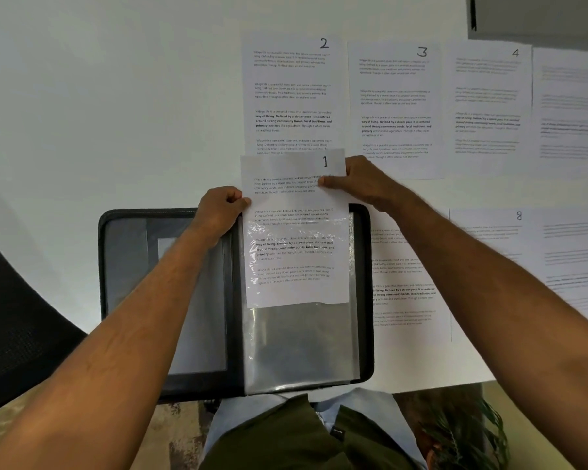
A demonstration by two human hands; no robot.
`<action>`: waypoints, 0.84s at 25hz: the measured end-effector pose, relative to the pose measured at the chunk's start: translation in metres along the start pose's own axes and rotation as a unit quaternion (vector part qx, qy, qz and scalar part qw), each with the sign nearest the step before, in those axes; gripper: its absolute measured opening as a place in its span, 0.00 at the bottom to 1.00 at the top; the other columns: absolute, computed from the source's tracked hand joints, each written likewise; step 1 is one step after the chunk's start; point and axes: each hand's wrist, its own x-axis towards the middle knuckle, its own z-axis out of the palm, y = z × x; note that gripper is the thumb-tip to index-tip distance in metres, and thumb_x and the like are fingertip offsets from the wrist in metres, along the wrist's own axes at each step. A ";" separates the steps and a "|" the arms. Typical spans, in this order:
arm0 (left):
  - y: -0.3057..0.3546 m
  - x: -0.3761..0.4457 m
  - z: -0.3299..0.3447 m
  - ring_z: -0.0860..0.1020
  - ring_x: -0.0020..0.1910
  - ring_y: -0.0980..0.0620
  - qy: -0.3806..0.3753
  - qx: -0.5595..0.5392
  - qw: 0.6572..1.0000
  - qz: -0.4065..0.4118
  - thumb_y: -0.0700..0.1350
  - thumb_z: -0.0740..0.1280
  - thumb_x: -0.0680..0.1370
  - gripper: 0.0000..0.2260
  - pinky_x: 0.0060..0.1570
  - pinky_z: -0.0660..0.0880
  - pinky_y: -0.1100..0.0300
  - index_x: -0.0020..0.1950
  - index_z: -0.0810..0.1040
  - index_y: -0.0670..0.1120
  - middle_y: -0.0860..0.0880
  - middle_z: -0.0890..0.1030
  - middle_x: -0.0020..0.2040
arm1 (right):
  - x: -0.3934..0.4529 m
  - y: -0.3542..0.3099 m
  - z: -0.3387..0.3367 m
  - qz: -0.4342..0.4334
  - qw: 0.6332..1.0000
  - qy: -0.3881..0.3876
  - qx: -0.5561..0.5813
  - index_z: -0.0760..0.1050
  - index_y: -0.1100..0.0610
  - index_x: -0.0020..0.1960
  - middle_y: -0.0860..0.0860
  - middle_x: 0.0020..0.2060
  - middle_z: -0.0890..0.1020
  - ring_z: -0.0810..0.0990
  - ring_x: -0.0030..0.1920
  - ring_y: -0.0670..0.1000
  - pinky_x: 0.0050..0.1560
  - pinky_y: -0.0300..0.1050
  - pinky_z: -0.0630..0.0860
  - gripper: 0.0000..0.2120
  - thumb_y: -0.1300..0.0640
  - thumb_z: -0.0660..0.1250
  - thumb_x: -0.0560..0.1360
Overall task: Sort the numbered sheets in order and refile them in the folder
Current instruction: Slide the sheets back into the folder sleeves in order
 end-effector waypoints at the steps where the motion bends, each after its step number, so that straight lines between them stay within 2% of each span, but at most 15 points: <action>1: -0.001 0.001 0.000 0.71 0.34 0.53 0.000 -0.012 1.000 -0.004 0.43 0.70 0.81 0.09 0.39 0.70 0.59 0.43 0.78 0.40 0.49 0.77 0.37 | 0.000 -0.001 -0.001 0.005 1.000 -0.009 -0.021 0.80 0.53 0.63 0.46 0.52 0.85 0.85 0.50 0.45 0.52 0.39 0.82 0.17 0.51 0.75 0.77; 3: -0.001 0.003 0.001 0.77 0.41 0.52 0.005 -0.061 0.998 -0.012 0.42 0.71 0.80 0.05 0.48 0.76 0.58 0.50 0.81 0.40 0.48 0.81 0.43 | 0.001 -0.003 -0.004 0.008 0.997 -0.031 -0.070 0.80 0.54 0.60 0.47 0.48 0.85 0.84 0.45 0.46 0.47 0.37 0.81 0.15 0.51 0.76 0.76; 5: 0.001 0.002 0.002 0.79 0.46 0.52 0.015 -0.098 0.995 -0.016 0.41 0.70 0.81 0.05 0.52 0.78 0.59 0.54 0.82 0.41 0.47 0.83 0.47 | 0.000 -0.005 -0.006 0.008 0.993 -0.056 -0.105 0.80 0.55 0.57 0.48 0.46 0.84 0.83 0.42 0.46 0.42 0.33 0.79 0.13 0.52 0.76 0.75; 6: 0.001 0.002 0.002 0.79 0.45 0.52 0.020 -0.097 0.995 -0.016 0.42 0.70 0.81 0.04 0.50 0.77 0.60 0.53 0.82 0.42 0.47 0.83 0.47 | 0.001 -0.005 -0.007 0.011 0.990 -0.069 -0.121 0.81 0.55 0.57 0.48 0.46 0.84 0.83 0.42 0.46 0.40 0.32 0.79 0.13 0.53 0.77 0.75; 8: 0.002 0.002 0.004 0.76 0.40 0.55 0.023 -0.074 0.997 -0.010 0.42 0.70 0.81 0.05 0.43 0.73 0.64 0.46 0.80 0.45 0.51 0.81 0.42 | 0.002 -0.006 -0.007 0.013 0.985 -0.082 -0.148 0.82 0.56 0.57 0.49 0.47 0.85 0.83 0.44 0.47 0.41 0.34 0.79 0.15 0.51 0.77 0.75; 10: 0.002 0.001 0.002 0.72 0.35 0.57 0.010 -0.022 1.000 -0.005 0.43 0.70 0.81 0.11 0.37 0.69 0.64 0.39 0.75 0.47 0.53 0.76 0.37 | 0.005 -0.010 -0.005 -0.007 0.987 -0.057 -0.149 0.83 0.56 0.57 0.49 0.48 0.86 0.84 0.46 0.47 0.47 0.38 0.79 0.14 0.49 0.76 0.75; 12: -0.002 0.003 -0.002 0.69 0.33 0.54 -0.019 0.030 0.999 0.005 0.44 0.70 0.81 0.12 0.34 0.66 0.61 0.38 0.73 0.45 0.51 0.73 0.34 | 0.011 -0.015 -0.003 -0.037 0.989 -0.013 -0.142 0.84 0.55 0.56 0.48 0.48 0.86 0.83 0.49 0.45 0.51 0.39 0.77 0.12 0.50 0.75 0.76; 16: -0.002 0.004 -0.007 0.67 0.31 0.53 -0.049 0.029 0.998 0.004 0.43 0.70 0.81 0.13 0.31 0.65 0.61 0.38 0.71 0.46 0.50 0.71 0.33 | 0.017 -0.023 0.001 -0.041 0.981 -0.015 -0.189 0.83 0.53 0.58 0.46 0.44 0.85 0.81 0.43 0.40 0.44 0.33 0.73 0.09 0.56 0.73 0.78; 17: -0.001 0.003 -0.006 0.70 0.32 0.54 -0.038 0.013 0.999 0.005 0.43 0.70 0.80 0.11 0.32 0.68 0.62 0.39 0.74 0.47 0.50 0.73 0.35 | 0.018 -0.024 0.002 -0.044 0.976 -0.026 -0.209 0.83 0.52 0.58 0.47 0.45 0.85 0.82 0.44 0.42 0.44 0.33 0.73 0.09 0.56 0.73 0.78; 19: -0.001 0.004 -0.006 0.77 0.41 0.54 -0.020 -0.053 0.998 -0.009 0.43 0.71 0.80 0.03 0.41 0.75 0.65 0.51 0.80 0.44 0.46 0.80 0.43 | 0.020 -0.027 0.002 -0.045 0.967 -0.054 -0.245 0.82 0.52 0.60 0.49 0.47 0.85 0.83 0.45 0.46 0.47 0.37 0.75 0.10 0.56 0.73 0.78; 21: -0.001 0.006 -0.007 0.80 0.47 0.53 -0.015 -0.113 0.993 -0.016 0.42 0.72 0.80 0.11 0.48 0.78 0.66 0.62 0.80 0.42 0.44 0.82 0.51 | 0.021 -0.028 0.005 -0.036 0.953 -0.090 -0.288 0.81 0.52 0.61 0.48 0.46 0.83 0.82 0.47 0.49 0.51 0.42 0.75 0.12 0.56 0.73 0.78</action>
